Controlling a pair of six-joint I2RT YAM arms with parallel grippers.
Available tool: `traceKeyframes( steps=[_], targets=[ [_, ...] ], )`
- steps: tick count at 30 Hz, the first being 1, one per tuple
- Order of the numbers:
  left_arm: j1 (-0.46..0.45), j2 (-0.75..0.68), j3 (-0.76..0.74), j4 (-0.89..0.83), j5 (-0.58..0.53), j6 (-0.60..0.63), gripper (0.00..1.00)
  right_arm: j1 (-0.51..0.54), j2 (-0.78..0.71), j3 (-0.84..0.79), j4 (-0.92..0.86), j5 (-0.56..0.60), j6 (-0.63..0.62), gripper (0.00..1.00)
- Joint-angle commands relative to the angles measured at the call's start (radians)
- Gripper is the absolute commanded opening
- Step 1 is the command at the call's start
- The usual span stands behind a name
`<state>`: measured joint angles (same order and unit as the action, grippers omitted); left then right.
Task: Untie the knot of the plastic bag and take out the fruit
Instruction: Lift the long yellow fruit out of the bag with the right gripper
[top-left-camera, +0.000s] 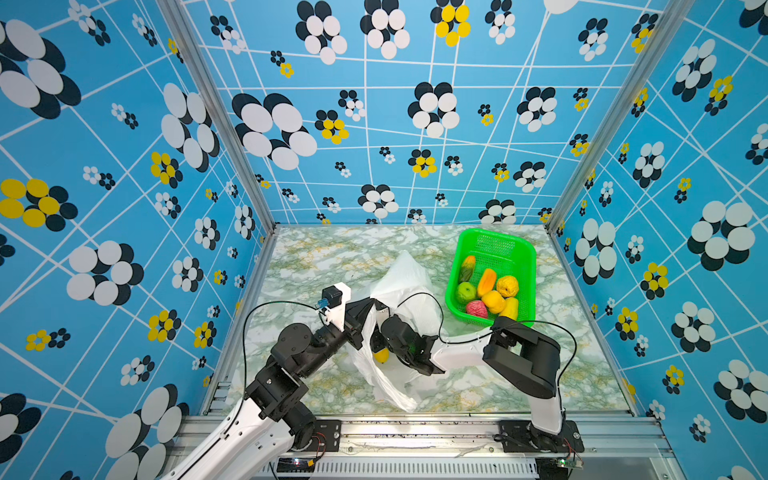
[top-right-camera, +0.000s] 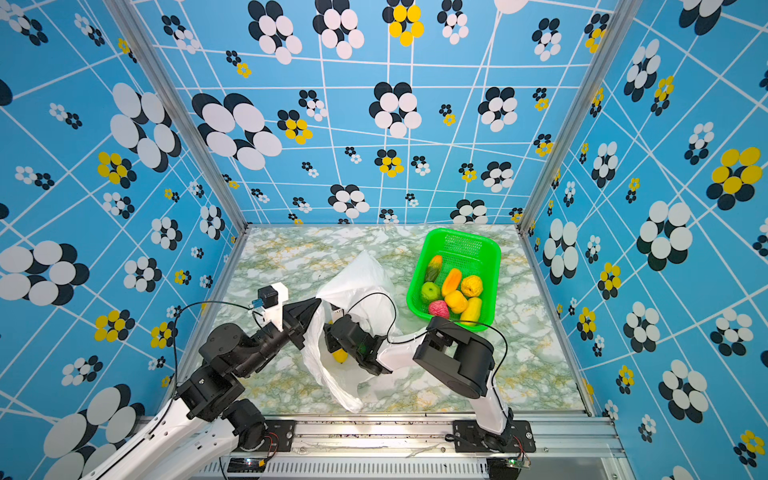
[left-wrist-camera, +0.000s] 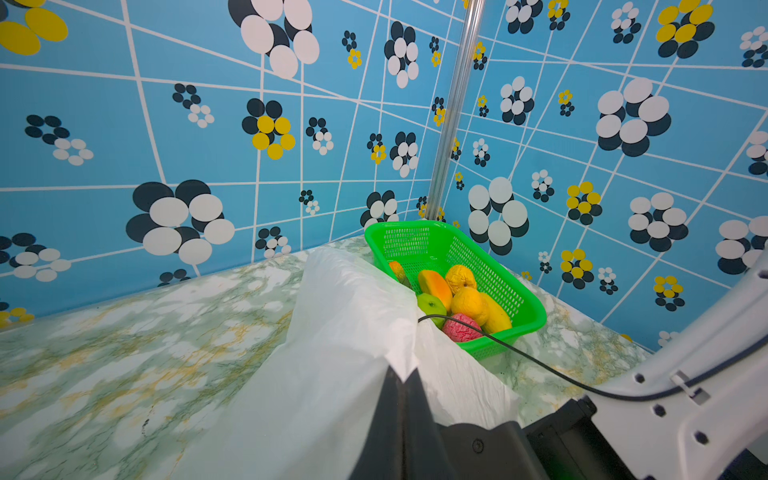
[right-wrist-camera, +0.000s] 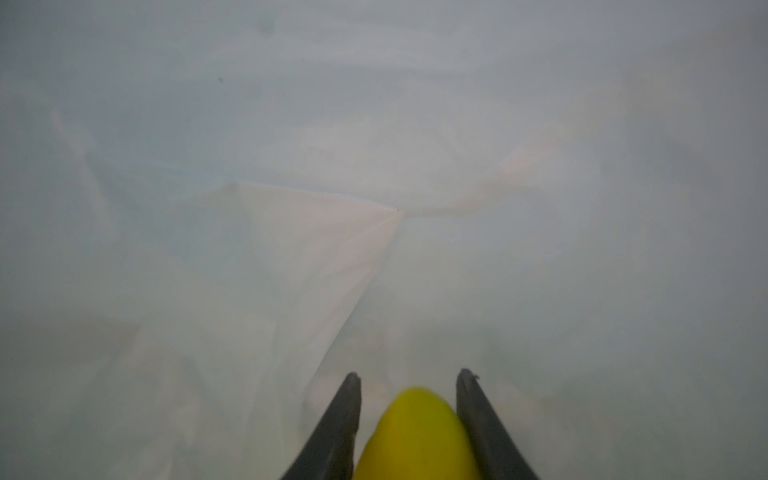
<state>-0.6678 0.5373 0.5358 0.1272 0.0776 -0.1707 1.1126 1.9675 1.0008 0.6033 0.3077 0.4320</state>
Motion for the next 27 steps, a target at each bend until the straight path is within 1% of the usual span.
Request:
traceKeyframes(
  steps=[1, 7, 9, 13, 17, 20, 22, 24, 27],
  targets=[
    [-0.001, -0.004, -0.032, 0.043, -0.01, 0.031, 0.0, 0.023, -0.094, -0.031, -0.03, 0.048, -0.032, 0.34],
    [0.0, -0.008, -0.097, 0.131, -0.022, 0.071, 0.0, 0.059, -0.272, -0.134, -0.009, 0.091, -0.062, 0.31],
    [0.001, -0.011, -0.114, 0.158, -0.006, 0.087, 0.0, 0.086, -0.334, -0.167, -0.003, 0.109, -0.088, 0.3],
    [0.002, -0.013, -0.121, 0.164, -0.003, 0.107, 0.0, 0.126, -0.427, -0.225, 0.027, 0.1, -0.123, 0.3],
    [0.002, -0.024, -0.126, 0.163, -0.023, 0.125, 0.0, 0.146, -0.536, -0.314, 0.087, 0.096, -0.134, 0.29],
    [0.006, -0.024, -0.119, 0.181, -0.077, 0.145, 0.0, 0.148, -0.645, -0.379, 0.105, 0.087, -0.156, 0.29],
    [0.014, -0.003, -0.104, 0.198, -0.118, 0.161, 0.0, 0.148, -0.732, -0.422, 0.109, 0.083, -0.175, 0.28],
    [0.039, 0.051, -0.062, 0.188, -0.142, 0.176, 0.0, 0.147, -0.835, -0.473, 0.125, 0.078, -0.211, 0.28],
    [0.1, 0.141, 0.0, 0.197, -0.132, 0.173, 0.0, 0.14, -0.98, -0.53, 0.114, 0.132, -0.28, 0.28]
  ],
)
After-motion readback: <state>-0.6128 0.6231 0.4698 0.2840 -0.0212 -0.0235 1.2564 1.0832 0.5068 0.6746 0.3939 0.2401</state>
